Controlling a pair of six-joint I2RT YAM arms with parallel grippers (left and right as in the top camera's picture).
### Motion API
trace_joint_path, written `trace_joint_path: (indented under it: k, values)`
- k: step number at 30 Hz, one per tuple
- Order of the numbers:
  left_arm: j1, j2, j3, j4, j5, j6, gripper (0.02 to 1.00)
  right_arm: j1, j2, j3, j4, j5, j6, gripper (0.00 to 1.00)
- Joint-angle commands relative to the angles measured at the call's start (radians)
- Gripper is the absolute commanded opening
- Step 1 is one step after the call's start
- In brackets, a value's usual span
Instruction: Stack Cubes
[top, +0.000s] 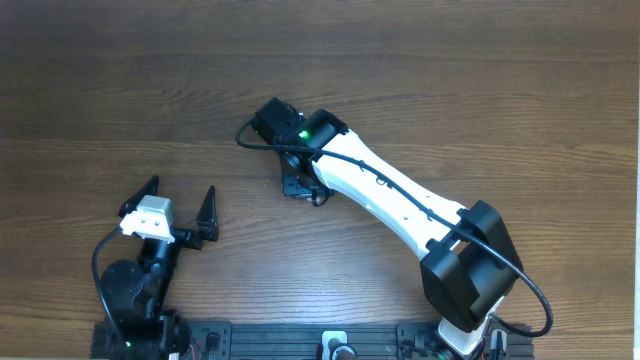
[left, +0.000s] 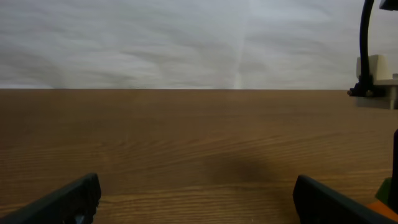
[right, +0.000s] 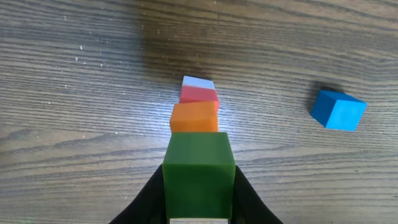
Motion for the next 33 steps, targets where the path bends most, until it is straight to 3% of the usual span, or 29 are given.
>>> trace_joint_path:
  k: [1,28,32,33]
  values:
    - [0.004,-0.010,-0.005,-0.001,0.014,0.011,1.000,-0.008,0.013,-0.011,0.011,-0.008,-0.003,0.012]
    - [0.004,-0.010,-0.005,-0.001,0.014,0.011,1.000,-0.008,0.053,-0.013,0.017,-0.008,-0.002,0.020]
    - [0.004,-0.010,-0.005,-0.001,0.014,0.011,1.000,-0.008,0.053,-0.013,0.017,-0.008,-0.003,0.205]
    - [0.004,-0.010,-0.005,-0.001,0.014,0.011,1.000,-0.008,0.053,-0.013,0.017,-0.008,-0.003,0.334]
